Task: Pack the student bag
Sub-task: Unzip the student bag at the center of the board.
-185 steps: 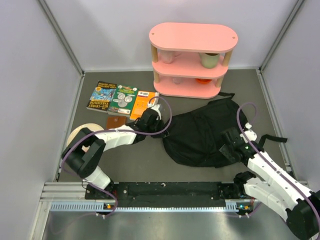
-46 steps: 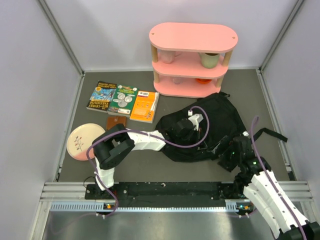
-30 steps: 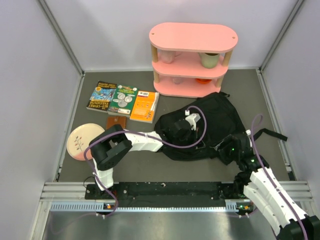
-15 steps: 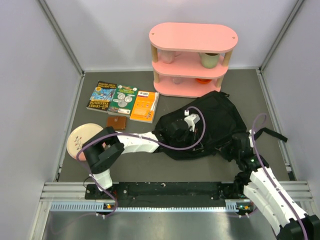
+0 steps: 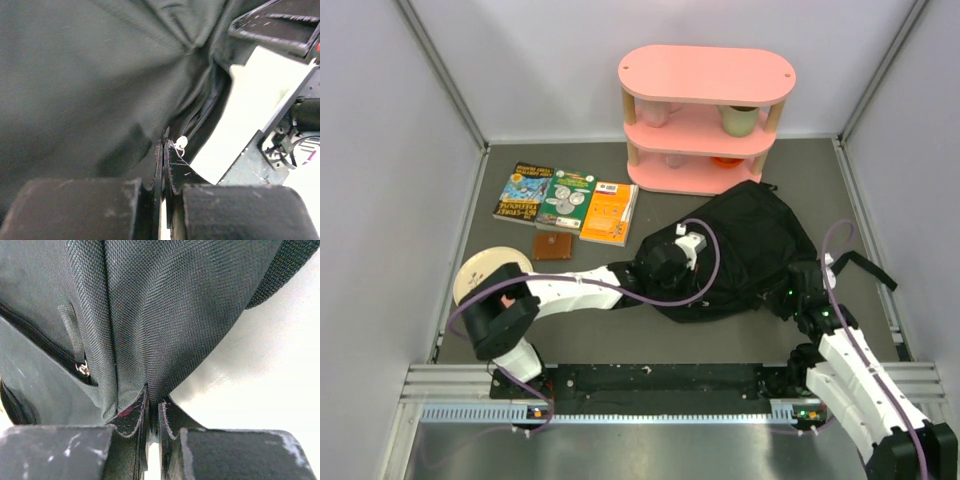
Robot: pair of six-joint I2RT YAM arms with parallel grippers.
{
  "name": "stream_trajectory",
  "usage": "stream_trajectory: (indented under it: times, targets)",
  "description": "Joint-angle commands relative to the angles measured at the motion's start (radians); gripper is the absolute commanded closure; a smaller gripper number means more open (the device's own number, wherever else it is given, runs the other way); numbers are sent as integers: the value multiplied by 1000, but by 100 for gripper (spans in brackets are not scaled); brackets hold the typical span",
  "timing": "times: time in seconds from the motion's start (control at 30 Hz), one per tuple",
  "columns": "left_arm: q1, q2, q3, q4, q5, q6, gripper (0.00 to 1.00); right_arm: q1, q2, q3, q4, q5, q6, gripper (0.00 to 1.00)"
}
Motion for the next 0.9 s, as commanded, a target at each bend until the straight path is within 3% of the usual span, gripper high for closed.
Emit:
stream_trajectory:
  times: [0.0,0.07,0.1,0.17,0.2,0.27,0.5,0.7,0.87]
  targets:
    - [8,-111,-37,-139,-161,67,100,-102,18,91,65,92,-180,100]
    - [8,-141,-55,-136,-149,73,100,-116,48,145,54,46,-270,95]
    - [6,-146,-55,-134,-141,72,100,-114,59,165,44,-24,-293,75]
    - [6,-146,-47,-121,-121,65,100,-116,59,201,21,-116,-335,54]
    - [6,-141,-44,-116,-121,62,100,-114,50,205,14,-183,-338,33]
    - [6,-125,-29,-111,-121,53,100,-114,10,224,8,-215,-342,2]
    - [6,-117,-8,-116,-87,42,100,-114,21,507,-203,-192,-399,1]
    - [6,-149,-4,-122,-107,42,100,-116,-33,400,-122,-460,-214,1]
    - [6,-145,6,-127,-104,52,100,-114,-135,260,-75,-484,-135,1]
